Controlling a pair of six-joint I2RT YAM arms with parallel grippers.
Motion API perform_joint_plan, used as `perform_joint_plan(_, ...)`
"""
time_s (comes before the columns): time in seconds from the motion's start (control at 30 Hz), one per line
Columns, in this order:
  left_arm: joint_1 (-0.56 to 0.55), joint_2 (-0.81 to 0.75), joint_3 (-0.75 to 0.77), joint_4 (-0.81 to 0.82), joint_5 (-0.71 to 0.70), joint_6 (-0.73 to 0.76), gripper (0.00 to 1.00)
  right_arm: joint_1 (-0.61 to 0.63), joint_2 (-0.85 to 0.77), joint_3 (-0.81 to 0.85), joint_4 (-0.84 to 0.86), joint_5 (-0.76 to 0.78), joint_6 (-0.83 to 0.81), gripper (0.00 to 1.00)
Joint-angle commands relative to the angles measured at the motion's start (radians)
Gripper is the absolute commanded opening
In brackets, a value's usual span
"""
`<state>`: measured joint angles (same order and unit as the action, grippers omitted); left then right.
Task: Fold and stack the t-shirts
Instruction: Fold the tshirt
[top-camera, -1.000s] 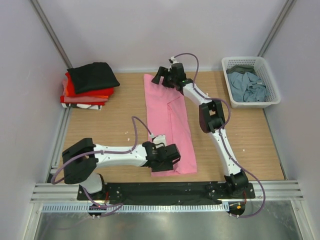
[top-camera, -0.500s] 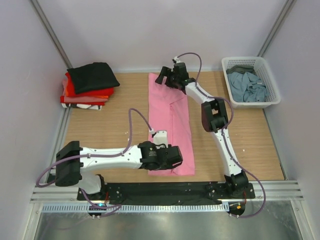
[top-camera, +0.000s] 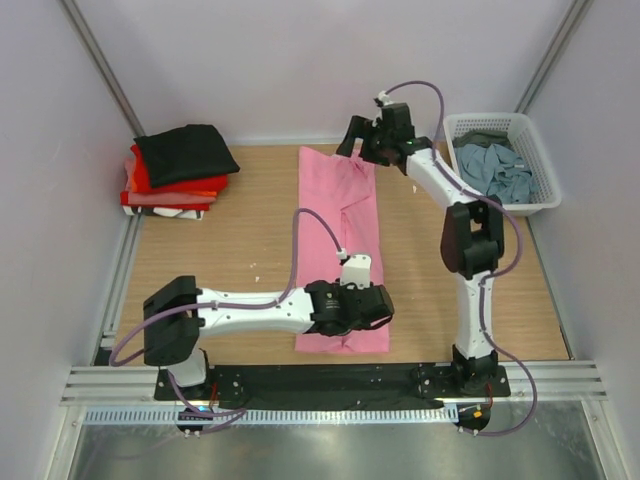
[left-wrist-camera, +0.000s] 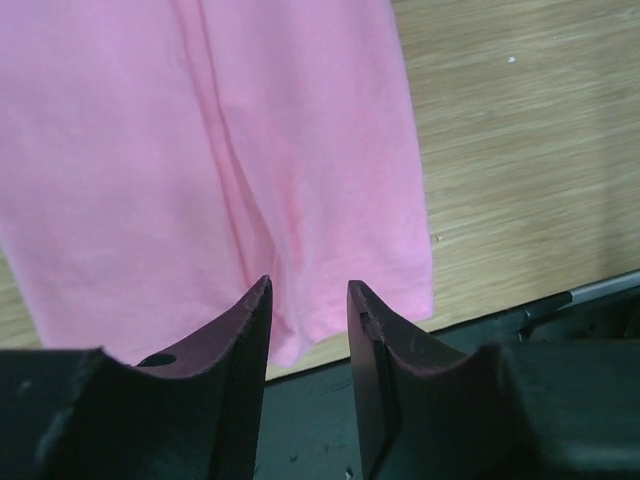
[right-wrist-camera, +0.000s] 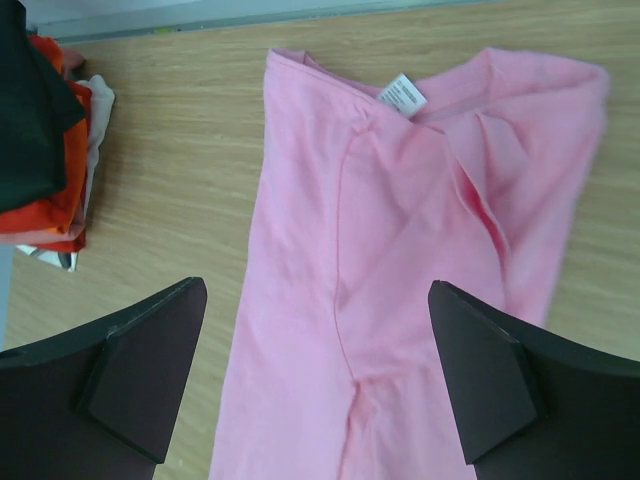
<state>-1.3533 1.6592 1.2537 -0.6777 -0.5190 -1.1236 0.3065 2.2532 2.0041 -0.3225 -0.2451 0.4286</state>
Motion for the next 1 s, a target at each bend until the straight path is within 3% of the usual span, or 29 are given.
perform_joint_plan(0.0, 0.000, 0.040, -0.011, 0.150, -0.012, 0.059, 0.36, -0.027, -0.231, -0.141, -0.004, 0.044, -0.008, 1.00)
perform_joint_plan(0.23, 0.002, 0.089, -0.037, 0.233, 0.004, 0.079, 0.31, -0.067, -0.562, -0.644, 0.121, 0.090, 0.024, 1.00)
perform_joint_plan(0.43, 0.000, 0.109, -0.089, 0.230, 0.014, 0.030, 0.26, -0.066, -0.708, -0.878, 0.175, 0.079, 0.045, 1.00)
perform_joint_plan(0.67, 0.000, 0.097, -0.244, 0.308, 0.046, -0.042, 0.27, -0.066, -0.839, -1.013, 0.162, 0.066, 0.056, 1.00)
perform_joint_plan(0.87, -0.004, 0.090, -0.231, 0.311, 0.096, -0.047, 0.25, -0.066, -0.948, -1.033, 0.077, 0.121, 0.026, 1.00)
perform_joint_plan(0.97, -0.006, 0.027, -0.205, 0.303, 0.118, -0.035, 0.31, -0.064, -1.018, -1.041, 0.019, 0.154, 0.016, 1.00)
